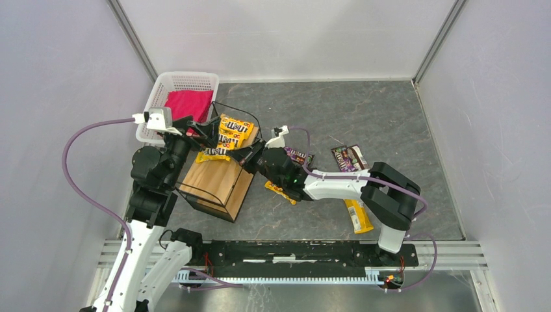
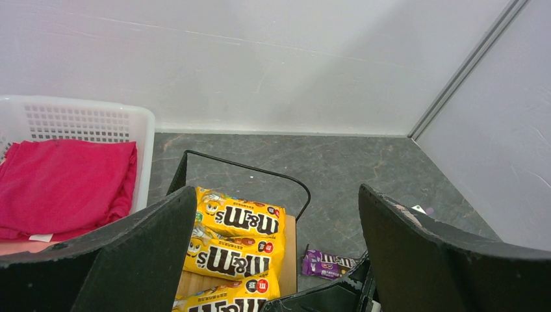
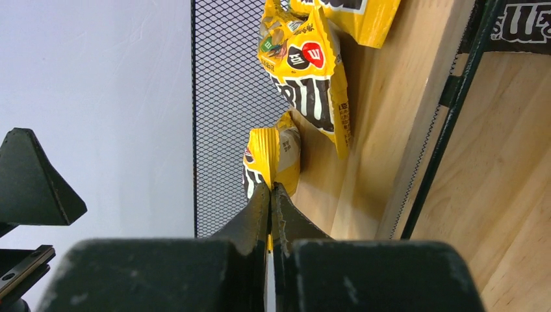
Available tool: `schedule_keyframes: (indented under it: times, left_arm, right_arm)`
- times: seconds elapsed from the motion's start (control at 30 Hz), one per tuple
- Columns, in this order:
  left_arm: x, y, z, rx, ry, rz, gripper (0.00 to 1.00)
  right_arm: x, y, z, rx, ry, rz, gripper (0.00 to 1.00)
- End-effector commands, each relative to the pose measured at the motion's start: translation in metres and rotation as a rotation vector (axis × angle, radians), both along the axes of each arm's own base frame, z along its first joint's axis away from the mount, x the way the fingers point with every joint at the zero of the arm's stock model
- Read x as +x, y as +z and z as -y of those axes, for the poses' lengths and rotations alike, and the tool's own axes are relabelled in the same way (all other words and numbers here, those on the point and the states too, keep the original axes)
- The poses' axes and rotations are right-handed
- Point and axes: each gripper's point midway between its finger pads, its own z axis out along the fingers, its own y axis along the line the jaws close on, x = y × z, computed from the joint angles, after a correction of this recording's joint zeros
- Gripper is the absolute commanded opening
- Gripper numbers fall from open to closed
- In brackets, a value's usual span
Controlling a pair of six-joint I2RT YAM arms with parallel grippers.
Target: Place and organize the candy bags onto the shelf
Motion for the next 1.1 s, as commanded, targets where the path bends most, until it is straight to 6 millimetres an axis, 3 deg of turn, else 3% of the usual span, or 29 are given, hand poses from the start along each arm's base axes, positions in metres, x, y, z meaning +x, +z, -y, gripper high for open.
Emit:
schedule_keyframes:
  times: [0.0, 0.4, 0.73, 0.8, 0.97, 1.07]
  left_arm:
    - [-0.002, 0.018, -0.008, 0.02, 0.035, 0.067, 1.0]
    - [-0.002, 0.018, -0.01, 0.027, 0.049, 0.066, 1.0]
    - [-0.006, 0.023, -0.024, 0.051, 0.114, 0.08, 1.0]
    - [-0.006, 0.023, -0.026, 0.051, 0.122, 0.079, 1.0]
    - [-0.005, 0.022, -0.022, 0.052, 0.101, 0.078, 1.0]
    - [-0.006, 0.022, -0.021, 0.05, 0.096, 0.078, 1.0]
  right_arm:
    - [0.009, 0.016, -0.002, 0.018, -0.053, 0.014, 0.02]
    - [0.014, 0.014, 0.01, -0.042, -0.124, 0.059, 0.02]
    - [0.009, 0.012, -0.006, -0.058, -0.098, 0.088, 0.04]
    - [0.005, 0.016, -0.008, -0.055, -0.073, 0.102, 0.1]
    - [-0.008, 0.028, -0.005, -0.078, -0.013, 0.166, 0.4]
    - [-0.015, 0.031, -0.003, -0.072, 0.031, 0.195, 0.5]
